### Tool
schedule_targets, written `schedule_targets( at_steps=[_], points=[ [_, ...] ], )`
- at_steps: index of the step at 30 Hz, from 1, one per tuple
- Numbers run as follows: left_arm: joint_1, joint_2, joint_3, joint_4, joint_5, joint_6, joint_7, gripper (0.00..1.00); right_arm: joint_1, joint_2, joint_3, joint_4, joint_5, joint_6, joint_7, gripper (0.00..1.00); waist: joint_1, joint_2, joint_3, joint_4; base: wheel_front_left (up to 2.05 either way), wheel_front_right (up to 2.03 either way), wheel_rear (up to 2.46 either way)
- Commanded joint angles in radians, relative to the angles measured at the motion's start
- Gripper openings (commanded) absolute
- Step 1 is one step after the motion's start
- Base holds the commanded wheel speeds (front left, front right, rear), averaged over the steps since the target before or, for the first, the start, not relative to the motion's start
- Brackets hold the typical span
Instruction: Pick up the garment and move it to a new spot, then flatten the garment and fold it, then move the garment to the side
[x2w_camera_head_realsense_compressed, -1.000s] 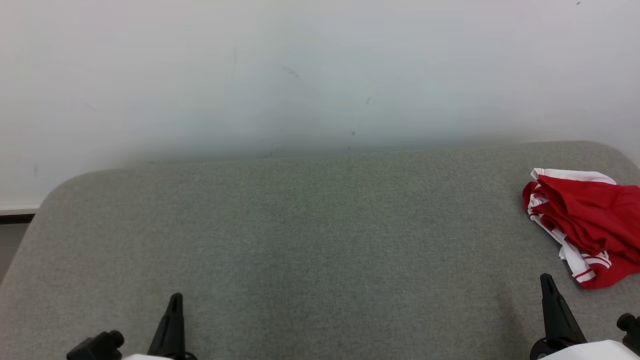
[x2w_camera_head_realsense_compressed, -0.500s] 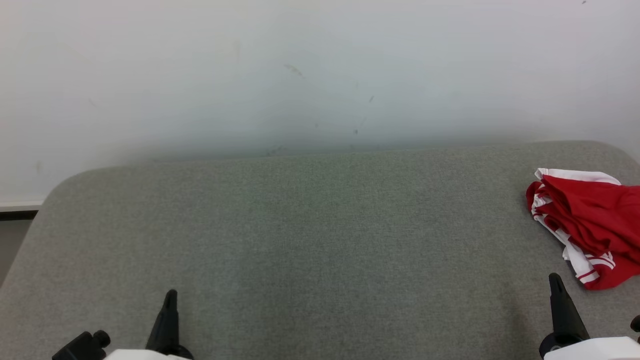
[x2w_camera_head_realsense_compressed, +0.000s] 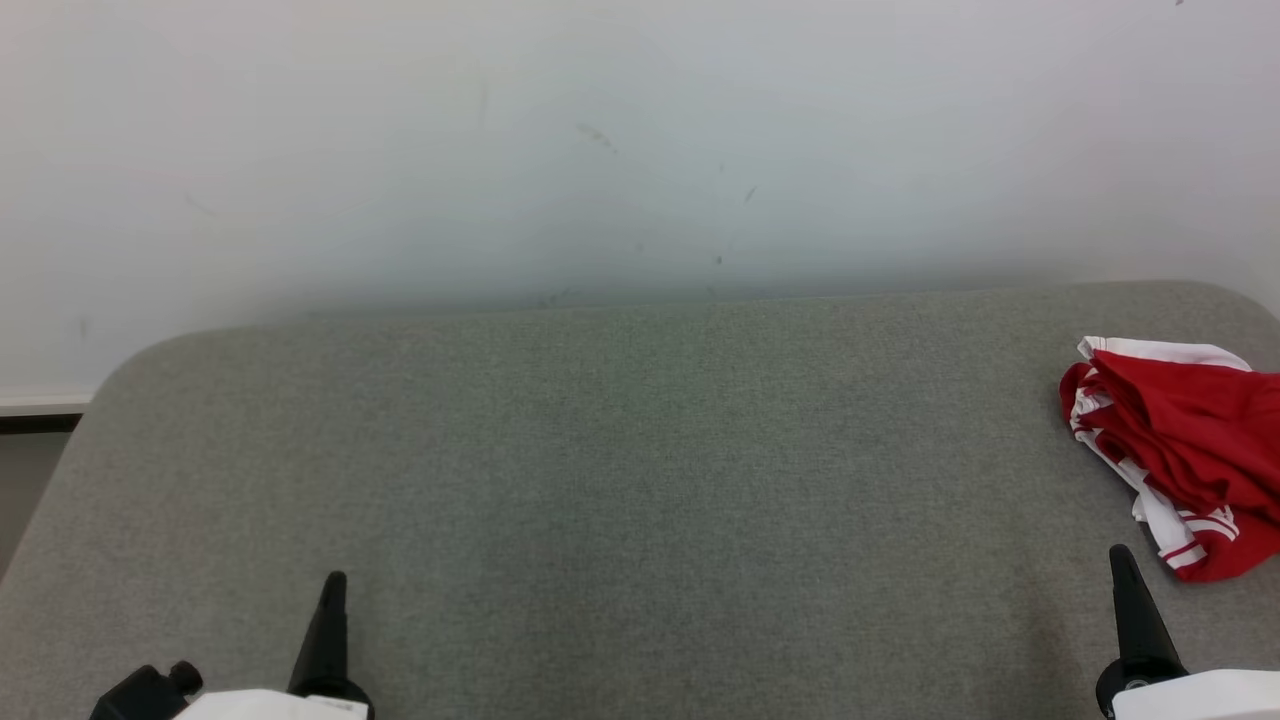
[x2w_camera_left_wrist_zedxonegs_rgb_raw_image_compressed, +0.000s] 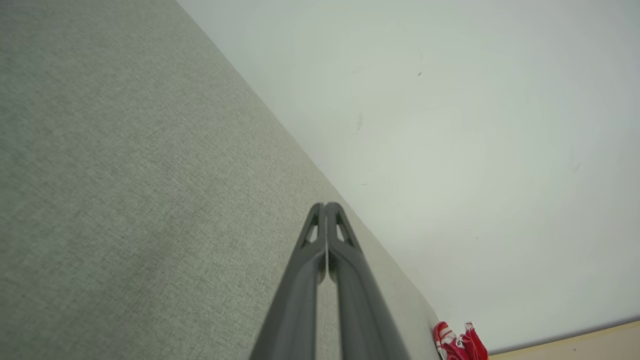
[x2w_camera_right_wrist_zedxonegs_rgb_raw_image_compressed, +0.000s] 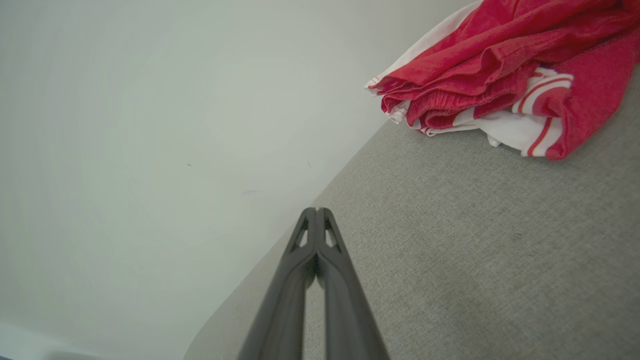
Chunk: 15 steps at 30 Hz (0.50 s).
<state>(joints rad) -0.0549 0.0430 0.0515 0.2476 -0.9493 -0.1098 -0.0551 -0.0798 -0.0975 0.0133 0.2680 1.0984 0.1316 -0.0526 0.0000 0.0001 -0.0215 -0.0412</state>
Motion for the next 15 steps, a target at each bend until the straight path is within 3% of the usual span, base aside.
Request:
schedule_targets(
  at_steps=[1, 15],
  points=[
    [-0.022, 0.007, 0.006, -0.012, -0.030, -0.006, 0.008, 0.00, -0.026, -0.002, -0.011, -0.014, 0.025, -0.001, 0.006, 0.00, 0.0000, -0.0001, 0.000, 0.001, 0.00, 0.00, 0.00],
    [-0.033, 0.008, 0.021, -0.010, -0.189, -0.011, 0.048, 0.00, -0.029, 0.011, -0.041, -0.017, 0.146, -0.001, 0.045, 0.00, 0.0000, -0.0001, 0.005, 0.009, 0.00, 0.00, 0.00]
  ],
)
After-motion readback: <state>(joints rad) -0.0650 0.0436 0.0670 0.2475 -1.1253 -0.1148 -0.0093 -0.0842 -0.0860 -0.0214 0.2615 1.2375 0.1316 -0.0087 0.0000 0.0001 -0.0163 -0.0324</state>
